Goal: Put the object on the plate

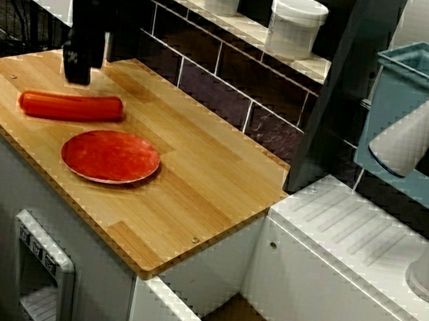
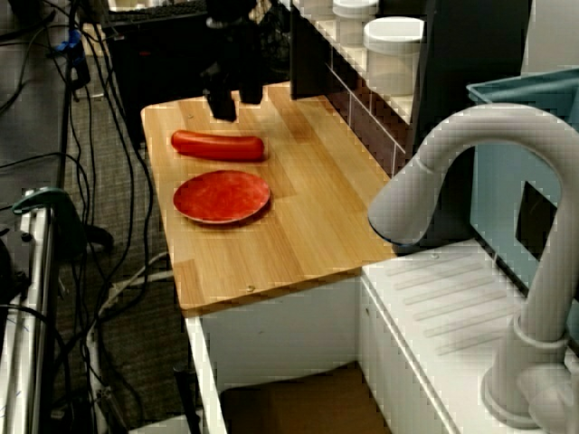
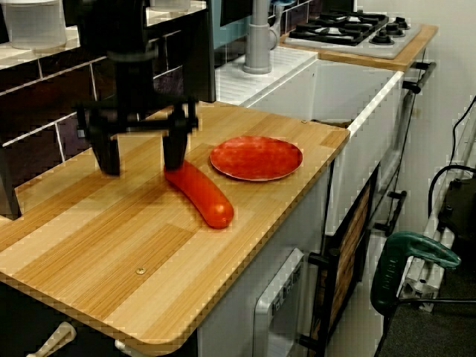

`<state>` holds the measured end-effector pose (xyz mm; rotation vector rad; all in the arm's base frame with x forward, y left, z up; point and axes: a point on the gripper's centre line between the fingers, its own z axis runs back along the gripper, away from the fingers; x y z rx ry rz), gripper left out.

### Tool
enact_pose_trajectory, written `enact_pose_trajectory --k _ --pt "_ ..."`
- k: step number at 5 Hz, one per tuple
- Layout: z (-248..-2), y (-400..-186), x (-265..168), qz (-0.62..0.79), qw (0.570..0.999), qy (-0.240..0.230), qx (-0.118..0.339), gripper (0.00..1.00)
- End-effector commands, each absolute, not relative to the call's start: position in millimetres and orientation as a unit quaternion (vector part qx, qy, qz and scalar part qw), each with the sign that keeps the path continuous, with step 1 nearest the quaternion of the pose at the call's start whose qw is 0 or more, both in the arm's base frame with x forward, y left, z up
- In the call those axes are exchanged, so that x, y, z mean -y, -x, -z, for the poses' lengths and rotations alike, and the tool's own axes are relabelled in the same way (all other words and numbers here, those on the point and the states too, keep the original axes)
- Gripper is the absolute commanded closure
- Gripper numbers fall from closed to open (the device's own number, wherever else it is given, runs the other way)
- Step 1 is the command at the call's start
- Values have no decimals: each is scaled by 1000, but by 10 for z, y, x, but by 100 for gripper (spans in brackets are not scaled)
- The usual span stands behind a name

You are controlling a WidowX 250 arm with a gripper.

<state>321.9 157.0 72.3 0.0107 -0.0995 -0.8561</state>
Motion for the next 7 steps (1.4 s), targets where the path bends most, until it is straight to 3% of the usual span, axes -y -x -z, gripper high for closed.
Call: enact_pose_trajectory --k 1,3,4,6,7 --pt "-1227 -3128 -1475 419 903 -34 88 0" --pt "-1003 -2706 -1205 387 915 -58 99 0" --pt "-879 -2659 -1155 371 923 -54 89 0" --pt "-931 -2886 -1338 331 939 -45 85 0" --pt "-827 -2935 -1406 311 946 -46 80 0"
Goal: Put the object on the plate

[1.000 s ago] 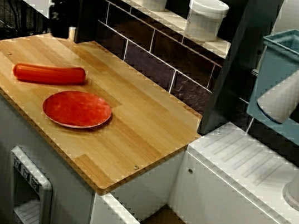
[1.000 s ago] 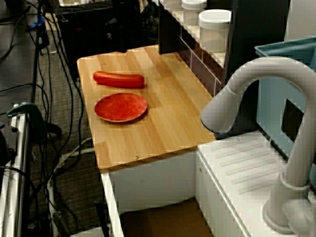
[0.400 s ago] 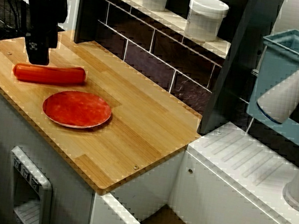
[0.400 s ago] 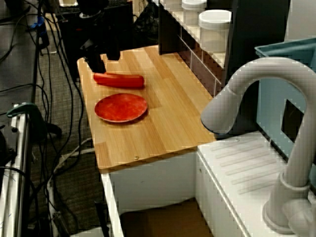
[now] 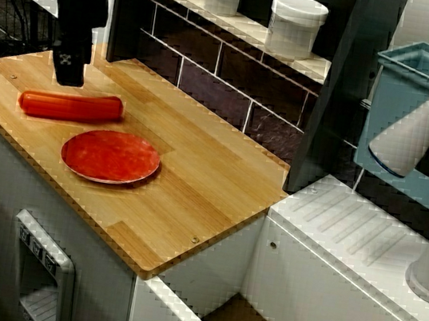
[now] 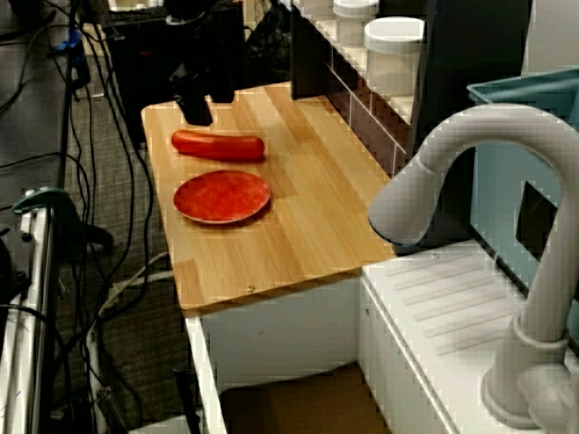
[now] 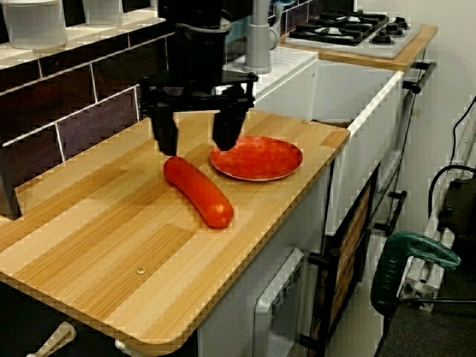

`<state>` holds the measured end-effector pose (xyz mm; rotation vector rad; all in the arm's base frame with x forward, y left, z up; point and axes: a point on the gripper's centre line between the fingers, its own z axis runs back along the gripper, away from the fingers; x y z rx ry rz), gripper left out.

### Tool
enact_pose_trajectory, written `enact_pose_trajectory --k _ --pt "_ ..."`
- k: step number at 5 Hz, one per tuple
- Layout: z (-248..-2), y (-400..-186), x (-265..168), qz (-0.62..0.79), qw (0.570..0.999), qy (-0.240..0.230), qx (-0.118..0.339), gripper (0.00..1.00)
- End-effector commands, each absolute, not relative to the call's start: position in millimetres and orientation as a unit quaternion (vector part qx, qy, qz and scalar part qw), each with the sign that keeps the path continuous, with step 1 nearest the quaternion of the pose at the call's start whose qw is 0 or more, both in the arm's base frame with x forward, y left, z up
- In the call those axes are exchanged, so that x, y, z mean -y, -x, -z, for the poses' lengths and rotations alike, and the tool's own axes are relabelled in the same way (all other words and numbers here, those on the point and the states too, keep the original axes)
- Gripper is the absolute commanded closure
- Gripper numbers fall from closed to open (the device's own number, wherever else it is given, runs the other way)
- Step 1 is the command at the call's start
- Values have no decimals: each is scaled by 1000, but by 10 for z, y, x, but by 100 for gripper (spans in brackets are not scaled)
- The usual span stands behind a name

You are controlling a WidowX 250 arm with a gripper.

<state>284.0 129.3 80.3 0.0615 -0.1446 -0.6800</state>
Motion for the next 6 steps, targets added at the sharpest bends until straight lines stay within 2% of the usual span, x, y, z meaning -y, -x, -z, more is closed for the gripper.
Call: enact_pose_trajectory --k 1,2,4,5,6 --pt "-752 -2924 -1389 296 950 -58 75 0" --pt "-733 -2869 -1346 279 954 -74 76 0" --pt "-554 -2917 -1335 272 958 -70 66 0" --pt "-413 -2821 -1354 268 959 -63 69 100" --pt "-320 -2715 -1401 261 961 -57 68 100"
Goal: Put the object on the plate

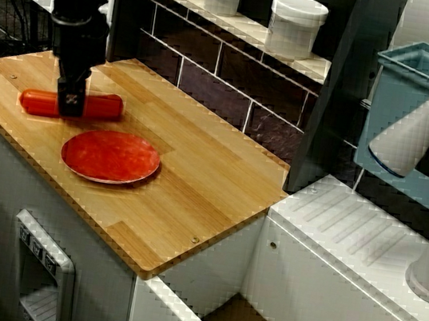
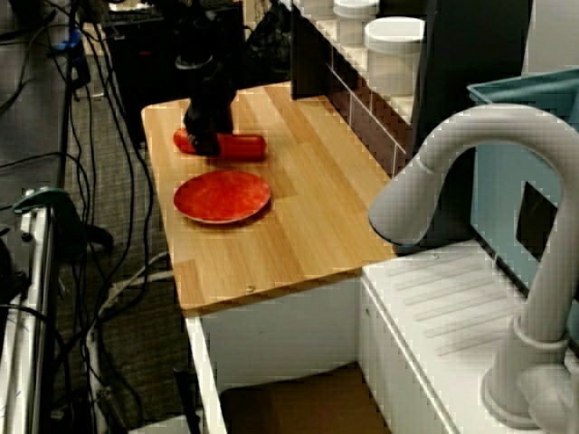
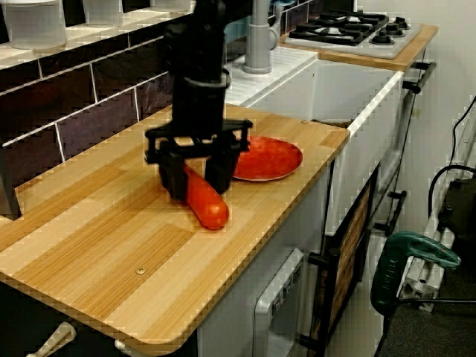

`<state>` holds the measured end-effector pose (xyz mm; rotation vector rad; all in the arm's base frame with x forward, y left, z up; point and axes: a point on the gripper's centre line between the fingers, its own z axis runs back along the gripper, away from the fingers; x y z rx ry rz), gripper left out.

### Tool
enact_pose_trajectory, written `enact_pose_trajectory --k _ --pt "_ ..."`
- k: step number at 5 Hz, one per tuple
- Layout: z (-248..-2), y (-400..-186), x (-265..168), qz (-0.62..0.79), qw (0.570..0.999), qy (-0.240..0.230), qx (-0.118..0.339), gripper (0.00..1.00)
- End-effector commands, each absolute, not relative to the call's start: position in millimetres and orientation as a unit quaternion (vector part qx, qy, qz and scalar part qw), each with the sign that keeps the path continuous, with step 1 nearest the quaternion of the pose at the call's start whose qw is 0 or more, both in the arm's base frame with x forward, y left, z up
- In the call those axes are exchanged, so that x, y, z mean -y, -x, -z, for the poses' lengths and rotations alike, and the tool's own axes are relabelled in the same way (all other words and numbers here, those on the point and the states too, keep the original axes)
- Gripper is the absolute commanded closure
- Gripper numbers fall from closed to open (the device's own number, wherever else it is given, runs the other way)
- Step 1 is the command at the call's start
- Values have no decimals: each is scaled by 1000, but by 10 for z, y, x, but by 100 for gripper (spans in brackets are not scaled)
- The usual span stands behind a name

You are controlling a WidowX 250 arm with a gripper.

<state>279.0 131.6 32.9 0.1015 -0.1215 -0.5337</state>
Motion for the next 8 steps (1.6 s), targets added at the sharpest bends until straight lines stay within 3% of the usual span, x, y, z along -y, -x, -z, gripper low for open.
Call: enact_pose_trajectory --k 1,2,3,4,5,6,8 --pt "-363 -2699 -1423 271 958 -57 79 100" --pt "-455 -2745 -1484 272 958 -50 81 100" --pt "-817 -2914 -1518 288 952 -53 94 100" --pt "-972 -2911 -1381 315 943 -48 101 100" --pt "-979 -2907 -1233 345 930 -59 113 100" --pt "-857 -2713 -953 398 906 -71 123 100" --pt "-859 -2413 -575 451 877 -93 137 100"
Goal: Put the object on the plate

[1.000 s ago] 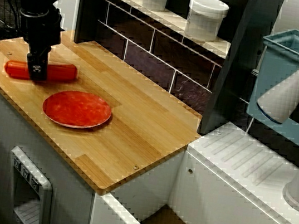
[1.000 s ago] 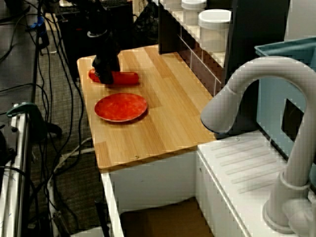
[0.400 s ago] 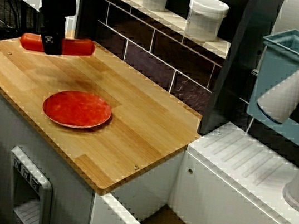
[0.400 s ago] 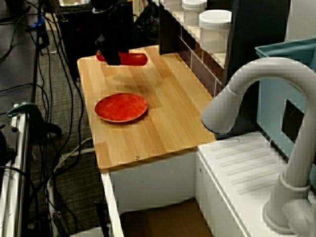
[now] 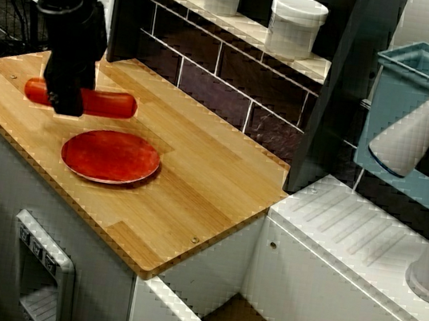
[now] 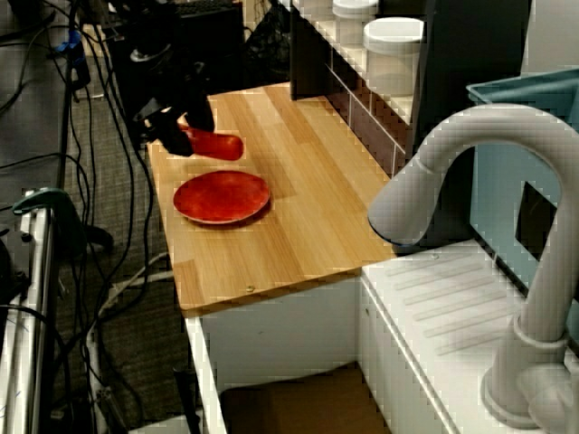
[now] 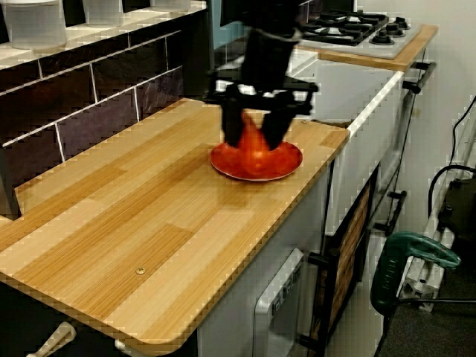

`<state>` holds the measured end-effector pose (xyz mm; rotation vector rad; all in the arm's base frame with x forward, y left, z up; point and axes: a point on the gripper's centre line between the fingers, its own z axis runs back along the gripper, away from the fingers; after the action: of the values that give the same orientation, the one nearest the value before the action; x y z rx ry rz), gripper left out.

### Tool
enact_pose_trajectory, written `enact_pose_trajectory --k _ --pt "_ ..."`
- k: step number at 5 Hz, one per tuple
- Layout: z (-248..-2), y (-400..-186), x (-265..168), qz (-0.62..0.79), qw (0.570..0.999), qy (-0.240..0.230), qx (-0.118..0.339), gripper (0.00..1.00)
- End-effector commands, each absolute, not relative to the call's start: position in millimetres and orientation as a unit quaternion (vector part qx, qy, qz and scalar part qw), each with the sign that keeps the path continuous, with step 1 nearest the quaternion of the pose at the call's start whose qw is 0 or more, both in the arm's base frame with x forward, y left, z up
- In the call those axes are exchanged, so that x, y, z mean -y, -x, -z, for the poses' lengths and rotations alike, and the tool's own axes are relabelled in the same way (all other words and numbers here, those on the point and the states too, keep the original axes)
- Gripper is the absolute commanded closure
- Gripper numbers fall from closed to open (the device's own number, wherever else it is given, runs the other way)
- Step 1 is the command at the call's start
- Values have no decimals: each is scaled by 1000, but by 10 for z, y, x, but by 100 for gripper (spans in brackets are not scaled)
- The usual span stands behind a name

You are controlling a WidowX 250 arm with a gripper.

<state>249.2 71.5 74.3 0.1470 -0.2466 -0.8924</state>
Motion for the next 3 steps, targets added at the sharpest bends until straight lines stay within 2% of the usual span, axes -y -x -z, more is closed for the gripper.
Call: enact_pose_trajectory --k 1,3 --pt "-843 -2456 -536 453 877 -89 133 100" --pt "-757 -2634 -478 451 881 -83 120 100"
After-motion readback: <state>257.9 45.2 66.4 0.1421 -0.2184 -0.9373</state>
